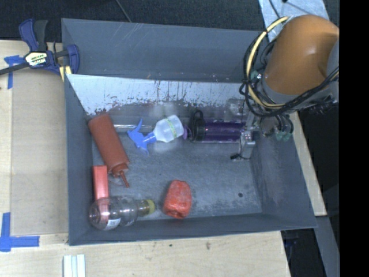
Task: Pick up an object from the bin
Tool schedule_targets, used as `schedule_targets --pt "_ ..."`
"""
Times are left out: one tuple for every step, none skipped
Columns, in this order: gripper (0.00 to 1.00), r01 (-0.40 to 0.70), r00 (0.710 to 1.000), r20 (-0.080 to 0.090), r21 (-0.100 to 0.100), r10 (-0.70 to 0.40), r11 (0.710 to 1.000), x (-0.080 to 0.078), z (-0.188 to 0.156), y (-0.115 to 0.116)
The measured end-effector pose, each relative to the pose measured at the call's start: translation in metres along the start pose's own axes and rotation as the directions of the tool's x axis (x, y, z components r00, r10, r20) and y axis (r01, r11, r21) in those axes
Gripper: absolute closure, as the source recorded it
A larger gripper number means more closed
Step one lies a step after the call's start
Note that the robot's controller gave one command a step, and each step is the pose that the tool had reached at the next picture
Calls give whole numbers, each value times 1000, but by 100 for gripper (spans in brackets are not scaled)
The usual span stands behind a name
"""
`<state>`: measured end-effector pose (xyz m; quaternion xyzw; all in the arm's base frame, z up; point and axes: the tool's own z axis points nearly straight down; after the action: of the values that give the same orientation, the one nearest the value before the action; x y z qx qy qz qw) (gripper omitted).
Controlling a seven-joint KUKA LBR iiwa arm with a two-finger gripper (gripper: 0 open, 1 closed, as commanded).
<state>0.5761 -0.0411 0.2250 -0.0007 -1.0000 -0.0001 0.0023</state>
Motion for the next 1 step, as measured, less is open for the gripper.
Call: schedule_targets --pt "0 1 1000 9 1 -1 1000 -1 -5 0"
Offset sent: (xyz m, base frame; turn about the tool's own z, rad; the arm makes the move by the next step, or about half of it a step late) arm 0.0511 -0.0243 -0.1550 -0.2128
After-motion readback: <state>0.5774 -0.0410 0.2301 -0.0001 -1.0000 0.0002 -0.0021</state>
